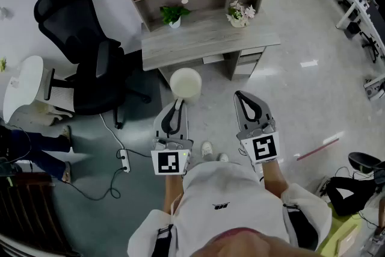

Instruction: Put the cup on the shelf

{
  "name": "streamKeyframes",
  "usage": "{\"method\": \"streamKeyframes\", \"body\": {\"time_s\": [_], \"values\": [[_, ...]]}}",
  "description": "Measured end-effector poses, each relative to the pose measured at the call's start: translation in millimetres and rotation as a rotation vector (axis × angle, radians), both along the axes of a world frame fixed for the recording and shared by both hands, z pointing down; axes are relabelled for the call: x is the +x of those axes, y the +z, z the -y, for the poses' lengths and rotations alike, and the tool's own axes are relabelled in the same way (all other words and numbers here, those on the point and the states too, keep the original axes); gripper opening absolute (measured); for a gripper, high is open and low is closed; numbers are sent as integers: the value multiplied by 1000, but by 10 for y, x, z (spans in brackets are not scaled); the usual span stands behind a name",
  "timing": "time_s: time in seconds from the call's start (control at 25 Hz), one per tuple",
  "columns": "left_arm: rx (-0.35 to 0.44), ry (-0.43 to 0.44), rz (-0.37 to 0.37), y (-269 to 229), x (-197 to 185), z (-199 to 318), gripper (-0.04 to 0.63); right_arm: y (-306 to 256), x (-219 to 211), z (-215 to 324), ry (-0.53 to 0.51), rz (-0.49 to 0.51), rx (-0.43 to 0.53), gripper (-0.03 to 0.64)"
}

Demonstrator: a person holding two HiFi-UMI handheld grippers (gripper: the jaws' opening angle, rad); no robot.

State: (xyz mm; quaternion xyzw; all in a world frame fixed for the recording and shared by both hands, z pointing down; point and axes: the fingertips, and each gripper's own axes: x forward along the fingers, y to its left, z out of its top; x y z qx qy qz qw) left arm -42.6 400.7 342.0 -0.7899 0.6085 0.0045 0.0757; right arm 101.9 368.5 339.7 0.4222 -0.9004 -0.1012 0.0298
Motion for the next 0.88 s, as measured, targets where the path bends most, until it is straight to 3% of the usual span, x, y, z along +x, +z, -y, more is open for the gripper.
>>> {"method": "streamKeyframes", "body": {"time_s": [0.56,0.88], "values": [[2,70,-41,42,-216,516,52,74,-324,395,58,6,3,31],[-7,108,0,92,-354,770,53,96,-516,574,92,-19,11,31]]}}
